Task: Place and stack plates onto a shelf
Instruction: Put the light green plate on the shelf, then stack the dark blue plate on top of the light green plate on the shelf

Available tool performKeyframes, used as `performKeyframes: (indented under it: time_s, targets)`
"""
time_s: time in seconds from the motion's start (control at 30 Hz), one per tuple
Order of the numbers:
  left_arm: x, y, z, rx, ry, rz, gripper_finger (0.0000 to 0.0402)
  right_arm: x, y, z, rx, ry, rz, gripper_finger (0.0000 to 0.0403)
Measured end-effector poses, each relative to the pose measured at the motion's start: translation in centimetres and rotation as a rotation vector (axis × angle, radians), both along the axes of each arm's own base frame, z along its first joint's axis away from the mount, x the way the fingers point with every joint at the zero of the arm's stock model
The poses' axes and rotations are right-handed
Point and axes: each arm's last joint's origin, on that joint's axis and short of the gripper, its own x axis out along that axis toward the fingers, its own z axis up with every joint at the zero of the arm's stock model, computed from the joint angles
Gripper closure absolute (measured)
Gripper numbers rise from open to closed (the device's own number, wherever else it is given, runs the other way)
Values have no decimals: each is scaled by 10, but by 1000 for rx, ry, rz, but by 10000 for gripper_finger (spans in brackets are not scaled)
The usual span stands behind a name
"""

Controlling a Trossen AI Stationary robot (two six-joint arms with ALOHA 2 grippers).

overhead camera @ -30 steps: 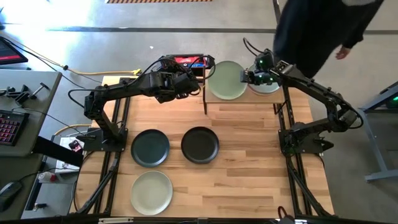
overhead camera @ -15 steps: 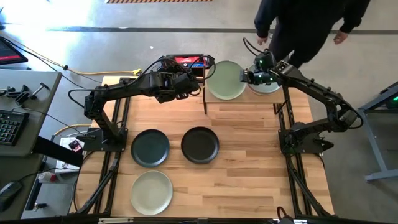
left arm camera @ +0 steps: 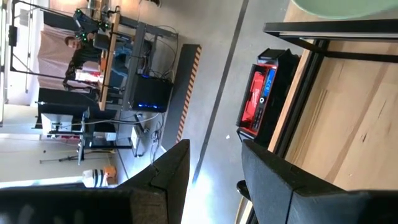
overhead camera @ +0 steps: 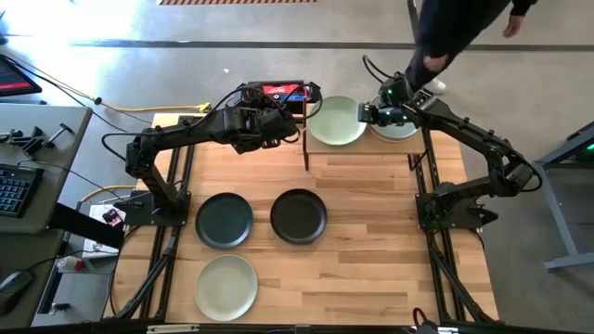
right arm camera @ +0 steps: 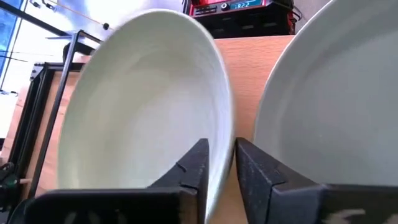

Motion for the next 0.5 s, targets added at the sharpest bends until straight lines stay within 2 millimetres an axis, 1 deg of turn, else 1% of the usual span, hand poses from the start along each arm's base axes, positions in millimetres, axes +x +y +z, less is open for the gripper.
performKeyframes:
  time_s: [0.13,0.37,0.5]
  targets:
    - [0,0,0,0,-1,0,266,1,0,1,0,-11,8,334]
    - [0,0,0,-8,-11,1,266,2,1,1,29,-42,47,333]
    - [-2,-2,-4,-90,-37,-3,266,1,5,4,54,-88,114,333]
